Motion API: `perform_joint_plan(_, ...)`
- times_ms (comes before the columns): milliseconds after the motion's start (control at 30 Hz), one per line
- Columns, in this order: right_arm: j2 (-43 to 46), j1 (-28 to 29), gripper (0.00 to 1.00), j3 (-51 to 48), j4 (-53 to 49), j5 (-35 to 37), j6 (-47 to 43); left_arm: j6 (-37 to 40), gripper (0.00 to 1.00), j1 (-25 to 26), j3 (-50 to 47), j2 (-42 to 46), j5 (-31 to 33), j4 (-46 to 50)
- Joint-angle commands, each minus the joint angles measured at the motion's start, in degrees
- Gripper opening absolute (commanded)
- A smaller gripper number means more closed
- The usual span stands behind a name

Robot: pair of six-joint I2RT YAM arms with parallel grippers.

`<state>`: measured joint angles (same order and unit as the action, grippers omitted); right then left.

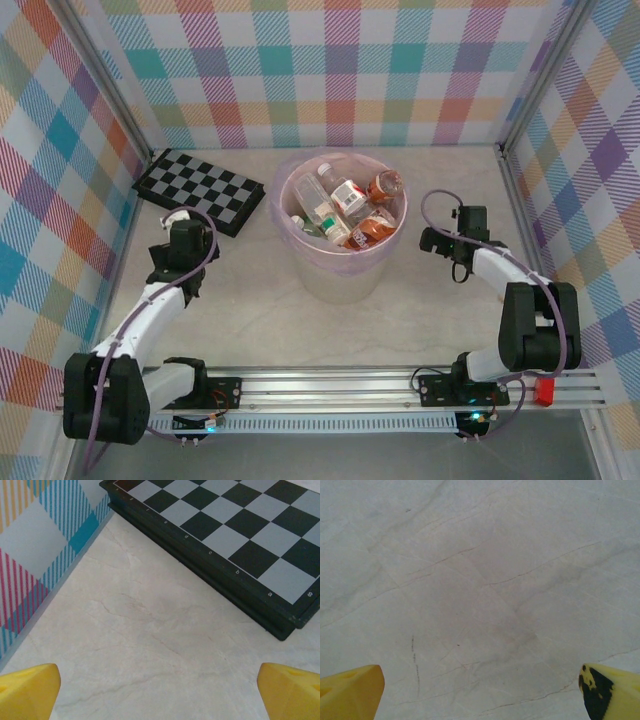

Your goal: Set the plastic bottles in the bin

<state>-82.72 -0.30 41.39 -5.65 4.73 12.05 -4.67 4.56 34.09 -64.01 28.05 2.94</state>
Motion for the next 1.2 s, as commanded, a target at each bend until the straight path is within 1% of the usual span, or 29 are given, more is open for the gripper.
perform_joint_plan(0,-0.3,0.7,1.0,-2.3,9.0,2.2,-1.4,1.0,1.0,-1.5,-2.7,-2.7,-0.5,-12.9)
perform_joint_plan(67,-0.9,0.9,0.99,-4.0,12.7,3.1,-1.8,1.0,1.0,-1.8,-4.7,-4.9,-2.6,-18.3)
perform_joint_plan(100,-1.0,1.0,1.0,-3.7,12.1,3.4,-2.1,1.1,1.0,-1.9,-5.3,-6.3,-3.1,-20.4)
perform_joint_plan(233,-0.1,1.4,1.0,-6.1,18.9,4.3,-3.8,1.6,1.0,-2.6,-6.7,-11.9,-5.1,-28.4)
perform_joint_plan(333,-0.1,1.7,1.0,-7.5,23.7,4.2,-4.0,1.4,1.0,-3.0,-7.1,-16.4,-4.1,-33.5)
perform_joint_plan(367,-0.1,1.8,0.99,-7.9,25.1,4.4,-4.2,1.5,0.99,-3.1,-6.6,-17.3,-3.8,-34.0)
perform_joint_plan(400,-0.4,1.8,0.99,-7.9,26.0,4.6,-4.5,1.7,0.99,-3.2,-5.7,-17.8,-3.9,-32.4)
perform_joint_plan(500,-1.3,2.0,1.0,-7.9,28.3,5.2,-5.4,3.8,0.99,-3.3,-5.4,-18.7,-3.9,-33.9)
perform_joint_plan(633,-2.6,2.0,1.0,-7.6,30.7,6.2,-7.3,3.8,0.99,-4.2,-5.3,-18.7,-6.7,-33.4)
perform_joint_plan(733,-4.6,2.1,0.99,-9.7,37.6,6.7,-8.1,3.9,0.99,-4.4,-5.9,-18.2,-7.6,-34.1)
perform_joint_plan(767,-4.1,2.1,0.99,-9.4,36.3,6.0,-8.3,4.0,0.99,-4.5,-6.4,-17.8,-8.0,-34.7)
perform_joint_plan(933,-3.2,2.2,1.0,-13.4,43.7,3.7,-9.5,4.6,0.99,-4.5,-8.7,-16.1,-9.4,-37.5)
perform_joint_plan(1167,-3.3,2.3,0.99,-15.5,47.4,2.2,-10.0,4.7,0.99,-4.5,-9.8,-15.3,-10.5,-38.8)
